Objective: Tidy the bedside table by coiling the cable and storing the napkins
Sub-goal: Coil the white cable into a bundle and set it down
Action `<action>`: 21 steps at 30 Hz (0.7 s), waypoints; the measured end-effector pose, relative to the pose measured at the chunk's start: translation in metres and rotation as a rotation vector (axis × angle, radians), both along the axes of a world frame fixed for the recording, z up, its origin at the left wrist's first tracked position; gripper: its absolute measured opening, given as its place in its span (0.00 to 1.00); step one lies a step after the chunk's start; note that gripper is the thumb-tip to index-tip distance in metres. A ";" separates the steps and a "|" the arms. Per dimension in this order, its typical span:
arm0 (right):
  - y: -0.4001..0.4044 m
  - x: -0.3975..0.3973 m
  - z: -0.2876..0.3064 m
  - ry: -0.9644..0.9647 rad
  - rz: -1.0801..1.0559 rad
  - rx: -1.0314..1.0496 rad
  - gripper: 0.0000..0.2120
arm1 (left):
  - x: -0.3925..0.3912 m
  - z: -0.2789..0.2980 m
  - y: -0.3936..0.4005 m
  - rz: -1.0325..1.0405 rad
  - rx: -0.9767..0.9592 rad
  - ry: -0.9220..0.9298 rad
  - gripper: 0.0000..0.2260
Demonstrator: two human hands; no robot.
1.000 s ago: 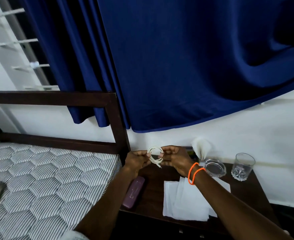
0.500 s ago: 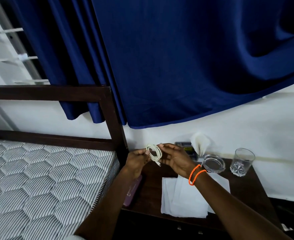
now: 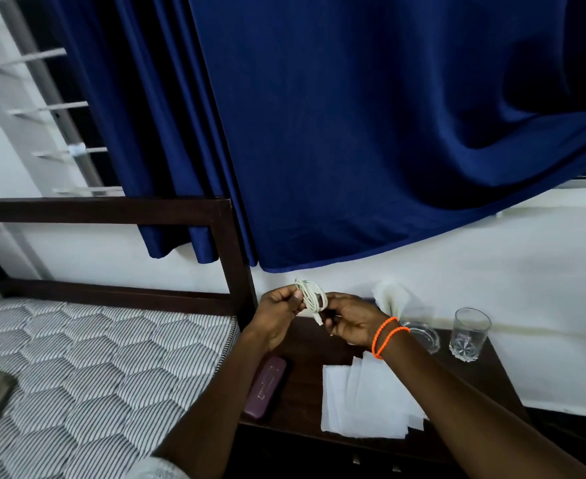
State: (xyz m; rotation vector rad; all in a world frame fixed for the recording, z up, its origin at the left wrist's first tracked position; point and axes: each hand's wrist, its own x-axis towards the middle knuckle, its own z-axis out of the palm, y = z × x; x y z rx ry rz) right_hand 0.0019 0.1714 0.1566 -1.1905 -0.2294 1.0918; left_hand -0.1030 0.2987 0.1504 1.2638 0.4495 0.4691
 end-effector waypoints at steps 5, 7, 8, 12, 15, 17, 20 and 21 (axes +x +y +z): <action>-0.015 -0.005 0.026 -0.013 0.099 0.053 0.05 | -0.008 0.027 -0.007 -0.077 0.067 -0.036 0.11; -0.020 -0.006 0.036 -0.032 0.121 0.084 0.07 | -0.009 0.037 -0.011 -0.107 0.110 -0.044 0.11; -0.022 -0.007 0.040 -0.039 0.125 0.092 0.08 | -0.010 0.042 -0.013 -0.115 0.133 -0.047 0.11; -0.027 -0.011 0.050 -0.071 0.129 0.112 0.11 | -0.013 0.055 -0.023 -0.144 0.205 -0.029 0.11; -0.030 -0.016 0.056 -0.130 0.122 0.110 0.10 | -0.015 0.059 -0.028 -0.132 0.279 0.008 0.13; -0.029 -0.019 0.057 -0.155 0.104 0.097 0.08 | -0.016 0.061 -0.031 -0.092 0.308 0.012 0.13; -0.026 -0.021 0.060 -0.156 0.035 0.098 0.04 | -0.018 0.062 -0.034 0.025 0.277 0.032 0.11; -0.024 -0.021 0.061 -0.155 0.003 0.096 0.04 | -0.019 0.062 -0.034 0.069 0.238 0.042 0.10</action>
